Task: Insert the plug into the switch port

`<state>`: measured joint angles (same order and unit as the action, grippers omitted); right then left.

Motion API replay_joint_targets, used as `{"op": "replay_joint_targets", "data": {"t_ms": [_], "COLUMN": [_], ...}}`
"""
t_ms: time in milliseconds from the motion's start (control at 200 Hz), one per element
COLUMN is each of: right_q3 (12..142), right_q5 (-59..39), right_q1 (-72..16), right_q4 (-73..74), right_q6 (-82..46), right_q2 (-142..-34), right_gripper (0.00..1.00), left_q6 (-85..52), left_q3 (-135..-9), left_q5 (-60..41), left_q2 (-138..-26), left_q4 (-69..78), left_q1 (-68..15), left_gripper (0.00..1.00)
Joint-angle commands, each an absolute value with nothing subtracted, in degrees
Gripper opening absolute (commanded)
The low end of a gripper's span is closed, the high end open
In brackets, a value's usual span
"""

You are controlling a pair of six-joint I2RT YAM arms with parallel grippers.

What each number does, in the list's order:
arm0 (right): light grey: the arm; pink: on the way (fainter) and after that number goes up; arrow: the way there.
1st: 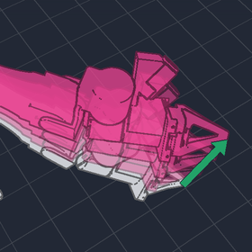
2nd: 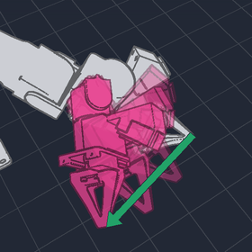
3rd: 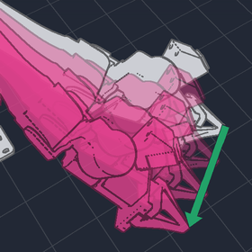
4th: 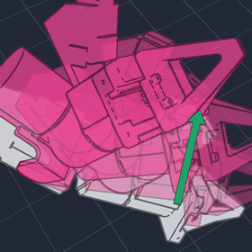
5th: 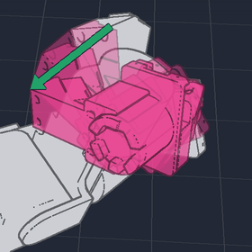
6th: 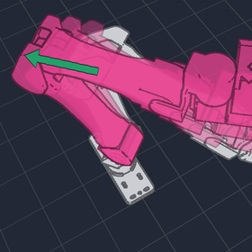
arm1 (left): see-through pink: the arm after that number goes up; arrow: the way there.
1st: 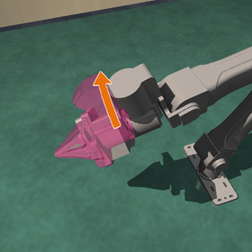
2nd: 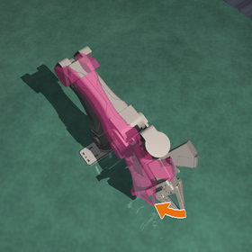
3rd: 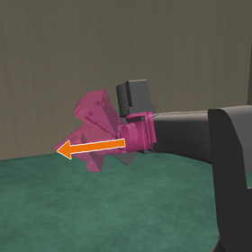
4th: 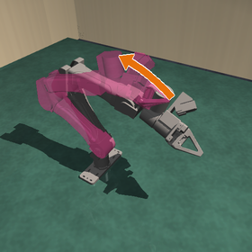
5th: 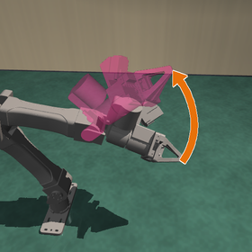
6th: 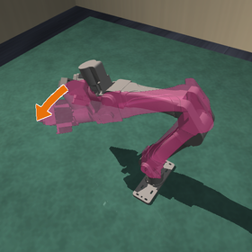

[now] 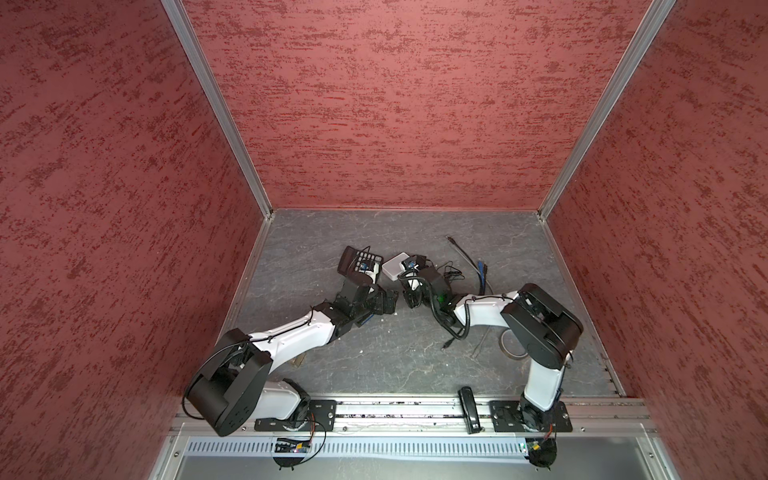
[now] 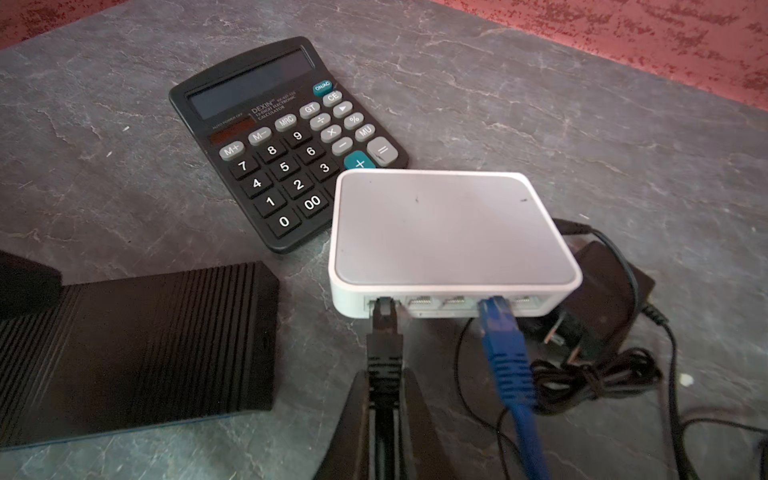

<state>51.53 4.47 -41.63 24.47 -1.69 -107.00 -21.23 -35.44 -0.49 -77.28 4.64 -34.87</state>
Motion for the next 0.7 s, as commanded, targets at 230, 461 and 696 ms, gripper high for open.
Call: {"op": "replay_joint_targets", "data": {"t_ms": [230,461,696], "right_q3": [50.7,47.4,43.8], "right_q5": [1.6,0.5,1.1], "right_q1": [-39.2,-39.1,-38.5], "right_q4": [27.4,30.2,28.7], "right_q6": [-2.2,-2.1,-1.2], "right_q2": [-108.7,-105.6,-98.1], "right_gripper": [0.0,0.0,0.0], "left_q6": [-21.9,-22.1,-22.2], "left_q3": [-34.9,-34.9,-34.7], "left_q5": [0.3,0.4,0.7], "left_q2": [-76.6,-76.7,-76.7], "left_q4": [3.8,3.5,3.1], "left_q1": [-34.4,-34.4,-34.4], "left_gripper": [1.0,1.0,1.0]}}
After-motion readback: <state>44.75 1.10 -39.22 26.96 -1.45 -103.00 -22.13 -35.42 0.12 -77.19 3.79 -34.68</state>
